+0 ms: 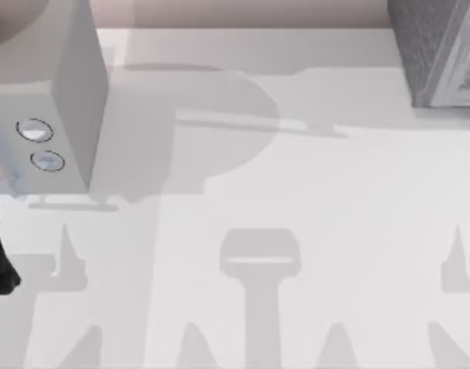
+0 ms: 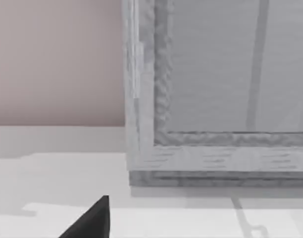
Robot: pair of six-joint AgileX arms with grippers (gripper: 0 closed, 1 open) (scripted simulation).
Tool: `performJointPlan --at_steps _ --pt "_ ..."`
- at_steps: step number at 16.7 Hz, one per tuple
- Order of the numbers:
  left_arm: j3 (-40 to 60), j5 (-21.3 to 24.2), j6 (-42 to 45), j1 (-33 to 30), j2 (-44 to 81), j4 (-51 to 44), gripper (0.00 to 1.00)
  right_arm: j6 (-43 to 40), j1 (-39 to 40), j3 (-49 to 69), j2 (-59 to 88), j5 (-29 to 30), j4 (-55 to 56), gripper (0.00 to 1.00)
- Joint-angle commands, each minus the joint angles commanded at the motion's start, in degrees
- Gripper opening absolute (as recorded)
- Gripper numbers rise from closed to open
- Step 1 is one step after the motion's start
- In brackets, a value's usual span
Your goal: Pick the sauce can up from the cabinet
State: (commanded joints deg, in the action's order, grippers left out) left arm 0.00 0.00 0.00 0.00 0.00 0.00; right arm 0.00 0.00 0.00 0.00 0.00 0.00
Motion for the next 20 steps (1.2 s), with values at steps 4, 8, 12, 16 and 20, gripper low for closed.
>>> performJointPlan --at_steps 4,8,12,16,20 --pt "0.0 0.0 0.0 0.0 0.0 0.0 1.0 0.0 0.2 1.8 1.5 0.3 -0.3 1.0" --pt "0.0 0.0 0.0 0.0 0.0 0.0 1.0 0.2 1.3 12.7 10.1 1.8 -2.7 1.0" --pt "0.0 0.0 0.0 0.0 0.0 0.0 1.0 0.4 3.3 31.0 24.3 3.8 -7.2 1.0" --pt "0.0 0.0 0.0 0.0 0.0 0.0 1.0 0.5 5.7 52.8 41.1 6.2 -12.8 1.0" --pt "0.0 0.0 0.0 0.0 0.0 0.0 1.0 0.7 7.9 73.9 57.1 8.5 -18.0 1.0"
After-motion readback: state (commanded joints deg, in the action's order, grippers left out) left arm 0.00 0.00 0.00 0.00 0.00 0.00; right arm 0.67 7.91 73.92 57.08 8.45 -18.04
